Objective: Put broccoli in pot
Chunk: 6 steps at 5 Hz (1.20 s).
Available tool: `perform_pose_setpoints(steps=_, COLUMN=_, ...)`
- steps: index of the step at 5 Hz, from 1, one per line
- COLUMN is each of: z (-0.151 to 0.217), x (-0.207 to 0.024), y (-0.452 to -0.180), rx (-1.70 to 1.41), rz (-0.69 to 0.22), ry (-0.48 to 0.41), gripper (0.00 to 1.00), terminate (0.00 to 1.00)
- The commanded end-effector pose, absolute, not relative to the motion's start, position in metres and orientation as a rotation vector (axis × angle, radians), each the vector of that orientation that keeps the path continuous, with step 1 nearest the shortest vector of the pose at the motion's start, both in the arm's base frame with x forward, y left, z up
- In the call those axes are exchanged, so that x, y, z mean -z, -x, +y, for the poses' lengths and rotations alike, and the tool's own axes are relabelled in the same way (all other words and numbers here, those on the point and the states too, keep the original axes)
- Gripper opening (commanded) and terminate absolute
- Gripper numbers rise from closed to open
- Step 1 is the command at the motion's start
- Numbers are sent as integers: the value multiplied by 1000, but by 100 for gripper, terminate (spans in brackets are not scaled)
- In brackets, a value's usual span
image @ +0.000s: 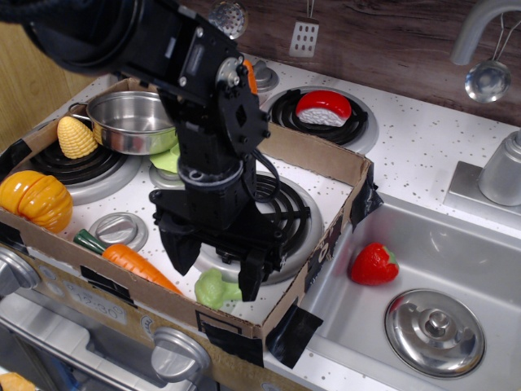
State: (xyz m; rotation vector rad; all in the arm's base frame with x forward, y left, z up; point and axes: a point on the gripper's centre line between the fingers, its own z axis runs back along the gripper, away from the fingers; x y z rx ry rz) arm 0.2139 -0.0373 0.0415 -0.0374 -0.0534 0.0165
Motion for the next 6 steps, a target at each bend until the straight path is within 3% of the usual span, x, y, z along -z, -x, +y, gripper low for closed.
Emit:
perform_pose_setpoints(steps=1, z=-38, x=-30, y=-224, rx=-27, rz=-74, ry=68, gripper=100, terminate=0)
perform_pose_setpoints(steps=3, z=-27, x=-4, y=-226, rx=-32, rz=-73, ry=93, gripper=100, terminate=0)
perform_pose_setpoints(steps=4, z=-22, x=2, y=-230, rx=-20, rz=-66, ry=111, gripper=0, terminate=0)
perform_pose_setpoints(steps=5, z=-23, x=-8, y=-231, rx=-19, rz=-69, ry=80, gripper=0, terminate=0)
perform_pose_setpoints(steps=6, z=-20, x=-36, y=-236, rx=-5, rz=-59, ry=50, gripper=0, terminate=0)
